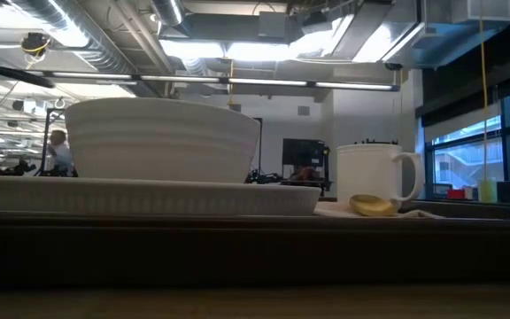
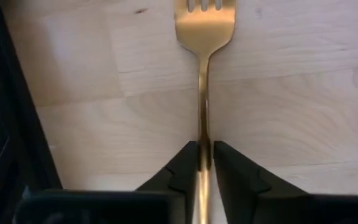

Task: Set up tray
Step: Put the golden fork to the right of the golden spoon on the brown serving tray

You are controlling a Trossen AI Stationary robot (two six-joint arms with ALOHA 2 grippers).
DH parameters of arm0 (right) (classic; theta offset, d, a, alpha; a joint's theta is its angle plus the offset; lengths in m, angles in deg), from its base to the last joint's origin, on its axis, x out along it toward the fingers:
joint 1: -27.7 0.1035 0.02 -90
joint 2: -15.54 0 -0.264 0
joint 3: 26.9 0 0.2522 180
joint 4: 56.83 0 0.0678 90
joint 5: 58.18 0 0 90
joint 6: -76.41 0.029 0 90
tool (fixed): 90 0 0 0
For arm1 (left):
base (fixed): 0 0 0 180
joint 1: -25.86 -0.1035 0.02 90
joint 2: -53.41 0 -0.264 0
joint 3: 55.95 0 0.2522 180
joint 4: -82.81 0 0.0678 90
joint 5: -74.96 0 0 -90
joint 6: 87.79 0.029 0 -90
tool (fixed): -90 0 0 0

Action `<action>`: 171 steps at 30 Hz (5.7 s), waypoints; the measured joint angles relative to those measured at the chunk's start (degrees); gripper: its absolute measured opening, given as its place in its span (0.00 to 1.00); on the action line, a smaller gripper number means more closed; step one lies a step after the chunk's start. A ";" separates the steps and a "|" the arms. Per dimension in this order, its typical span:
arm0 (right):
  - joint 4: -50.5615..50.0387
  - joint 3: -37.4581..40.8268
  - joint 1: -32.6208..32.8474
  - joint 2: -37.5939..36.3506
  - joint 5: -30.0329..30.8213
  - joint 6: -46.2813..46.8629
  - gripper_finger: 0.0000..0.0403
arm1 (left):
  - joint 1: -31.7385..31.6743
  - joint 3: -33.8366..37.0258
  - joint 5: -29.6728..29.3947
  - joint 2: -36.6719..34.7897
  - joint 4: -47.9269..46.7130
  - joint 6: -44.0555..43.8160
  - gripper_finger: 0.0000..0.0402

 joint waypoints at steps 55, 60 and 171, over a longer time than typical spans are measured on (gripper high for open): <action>49.97 0.04 -12.74 9.47 23.98 -33.53 0.39 | -22.47 -42.82 -69.28 -1.03 26.36 113.02 0.02; 53.59 0.04 -13.19 9.46 25.07 -33.55 0.39 | -23.02 -42.82 -70.54 -1.03 26.43 115.68 0.02; 87.81 63.52 -25.70 -3.50 -36.74 -22.77 0.00 | -15.69 -42.86 -43.49 -12.44 11.05 86.71 0.28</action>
